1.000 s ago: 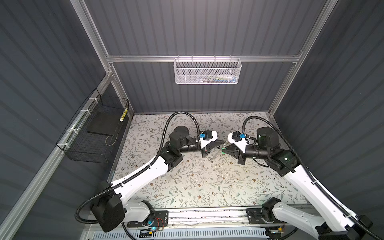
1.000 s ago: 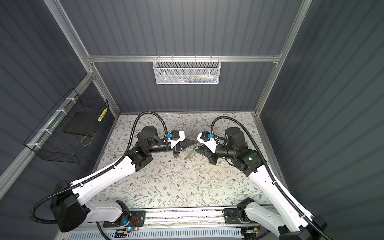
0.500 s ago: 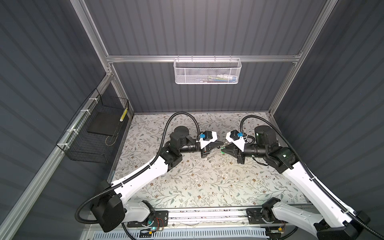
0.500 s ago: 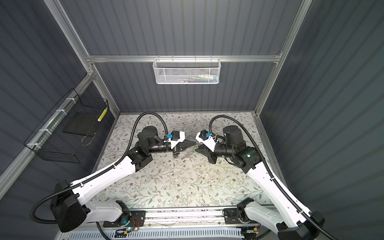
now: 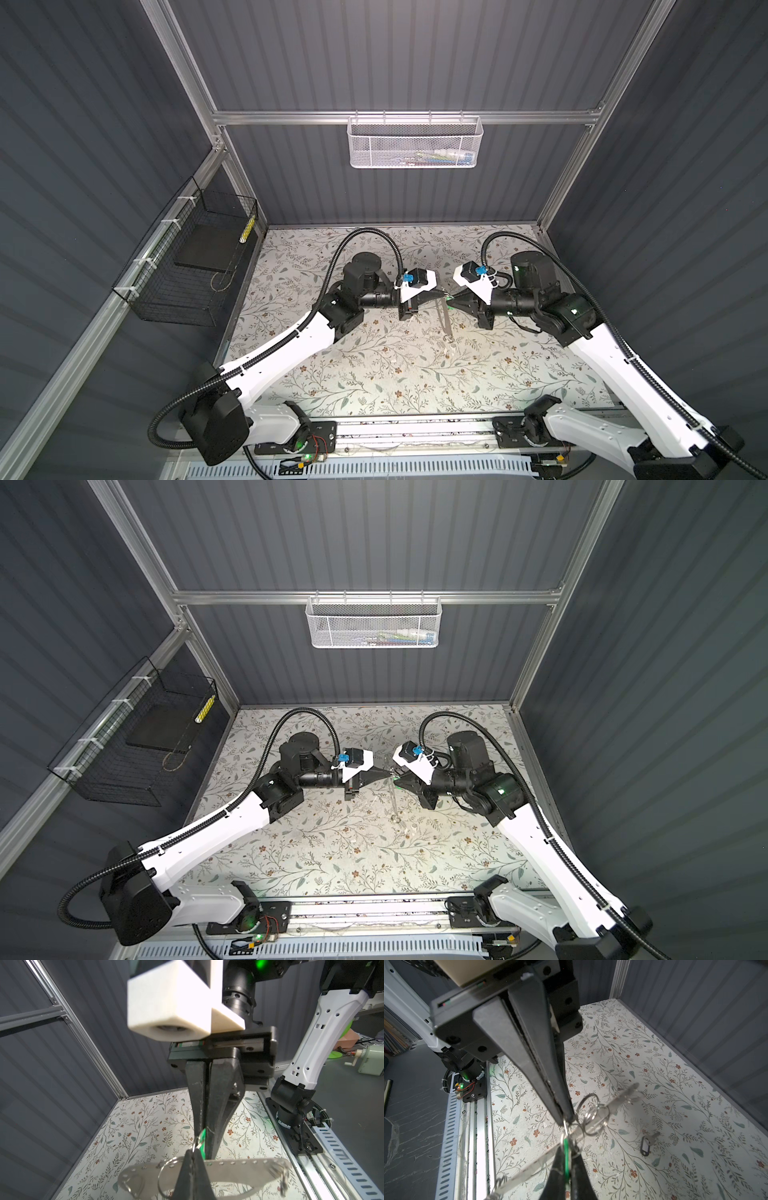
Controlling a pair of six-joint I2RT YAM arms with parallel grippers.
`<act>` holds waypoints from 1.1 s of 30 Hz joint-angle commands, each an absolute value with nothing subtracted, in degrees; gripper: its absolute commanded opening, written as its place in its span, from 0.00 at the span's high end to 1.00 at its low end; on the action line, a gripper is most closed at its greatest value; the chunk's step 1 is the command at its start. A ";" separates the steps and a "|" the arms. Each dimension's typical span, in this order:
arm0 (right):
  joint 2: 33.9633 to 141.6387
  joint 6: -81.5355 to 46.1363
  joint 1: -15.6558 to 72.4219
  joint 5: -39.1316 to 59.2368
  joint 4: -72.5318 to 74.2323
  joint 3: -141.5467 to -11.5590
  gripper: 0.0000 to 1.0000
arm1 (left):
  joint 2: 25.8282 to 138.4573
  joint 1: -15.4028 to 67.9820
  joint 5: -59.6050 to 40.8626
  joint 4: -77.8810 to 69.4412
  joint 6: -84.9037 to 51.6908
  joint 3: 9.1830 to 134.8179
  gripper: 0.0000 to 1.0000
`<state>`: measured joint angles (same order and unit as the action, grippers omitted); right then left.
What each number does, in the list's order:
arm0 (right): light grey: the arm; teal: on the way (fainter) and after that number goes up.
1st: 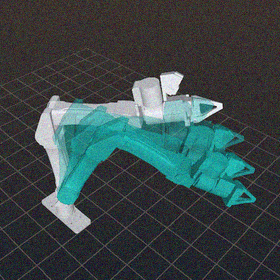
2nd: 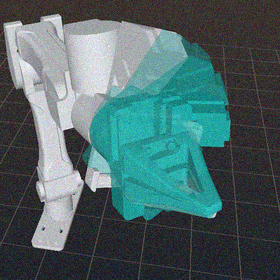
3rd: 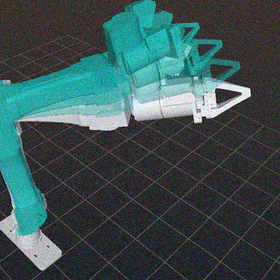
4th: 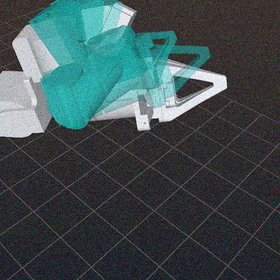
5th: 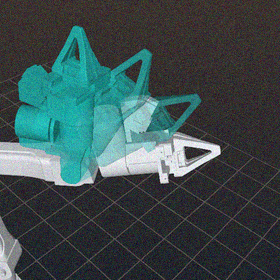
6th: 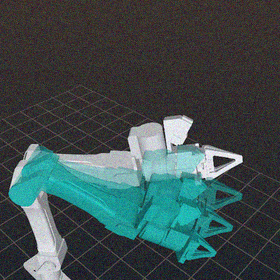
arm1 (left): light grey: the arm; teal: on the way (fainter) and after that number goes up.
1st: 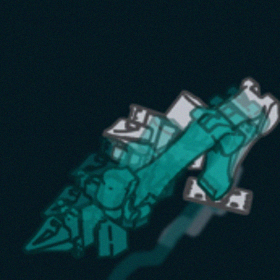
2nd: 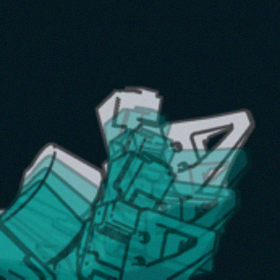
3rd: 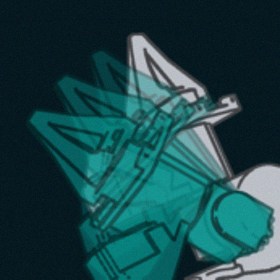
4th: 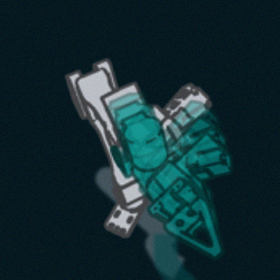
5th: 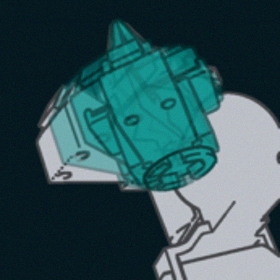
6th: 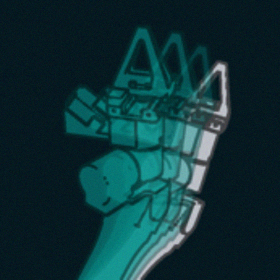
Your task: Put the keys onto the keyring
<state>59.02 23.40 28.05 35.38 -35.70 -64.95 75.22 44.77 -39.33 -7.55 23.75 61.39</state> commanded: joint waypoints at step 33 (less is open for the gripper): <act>68.50 34.94 28.96 26.66 -49.49 -72.32 1.00 | 72.72 37.74 -35.45 -0.74 22.90 59.52 0.49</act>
